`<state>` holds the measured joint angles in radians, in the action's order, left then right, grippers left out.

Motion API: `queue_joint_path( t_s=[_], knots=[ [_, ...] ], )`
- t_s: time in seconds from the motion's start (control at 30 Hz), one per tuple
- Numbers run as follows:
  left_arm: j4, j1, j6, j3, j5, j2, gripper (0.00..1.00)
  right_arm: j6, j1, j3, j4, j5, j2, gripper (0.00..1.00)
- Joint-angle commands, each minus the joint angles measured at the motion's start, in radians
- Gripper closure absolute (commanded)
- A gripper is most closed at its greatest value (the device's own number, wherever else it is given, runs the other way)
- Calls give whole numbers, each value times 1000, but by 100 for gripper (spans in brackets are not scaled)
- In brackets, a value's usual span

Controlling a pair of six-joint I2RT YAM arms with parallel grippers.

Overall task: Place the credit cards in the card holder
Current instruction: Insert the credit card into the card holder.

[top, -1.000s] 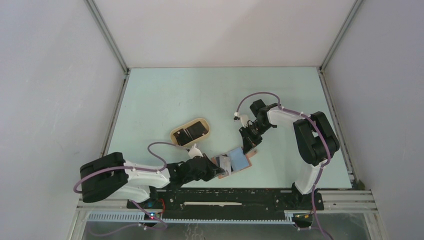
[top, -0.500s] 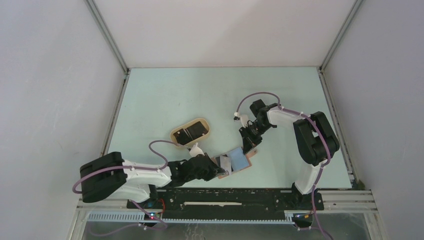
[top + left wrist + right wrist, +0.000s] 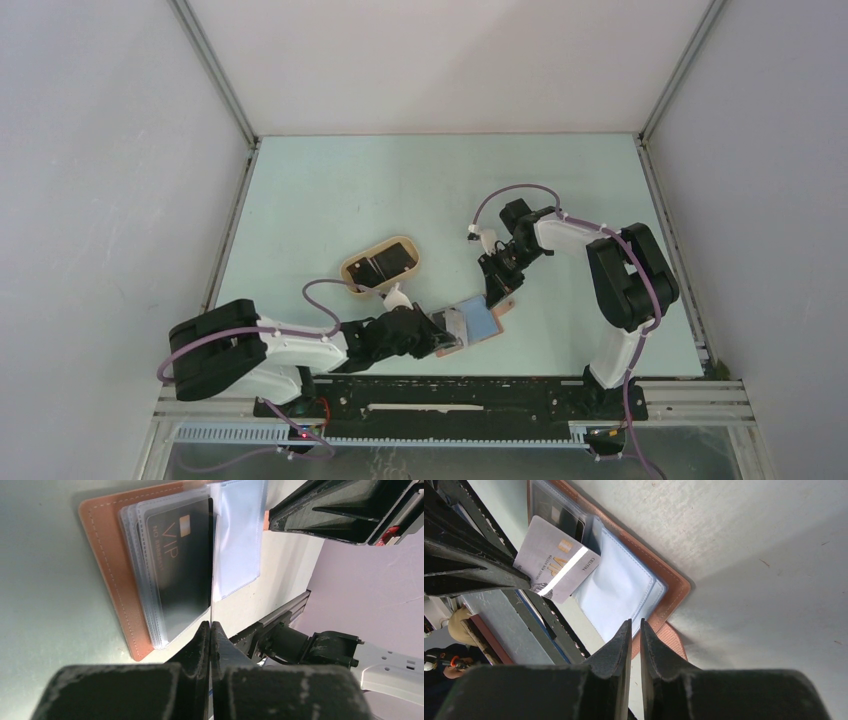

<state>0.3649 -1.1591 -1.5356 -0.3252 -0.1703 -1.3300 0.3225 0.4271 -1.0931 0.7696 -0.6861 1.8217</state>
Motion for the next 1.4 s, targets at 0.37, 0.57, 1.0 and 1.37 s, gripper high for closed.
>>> queue_joint_path(
  t_s=[0.37,0.57,1.0,1.37],
  knots=[
    [-45,16,97,9,-7,-30,100,-17,6,-33,5,-6,0,82],
    [-139,18,151,-18,-2,-18,100,-17,6,-33,5,-7,-2,82],
    [-270,16,167,-40,34,57,100,-17,7,-34,3,-6,-1,81],
    [-230,28,146,-67,83,-3,100,-19,9,-33,3,-6,-4,82]
  ],
)
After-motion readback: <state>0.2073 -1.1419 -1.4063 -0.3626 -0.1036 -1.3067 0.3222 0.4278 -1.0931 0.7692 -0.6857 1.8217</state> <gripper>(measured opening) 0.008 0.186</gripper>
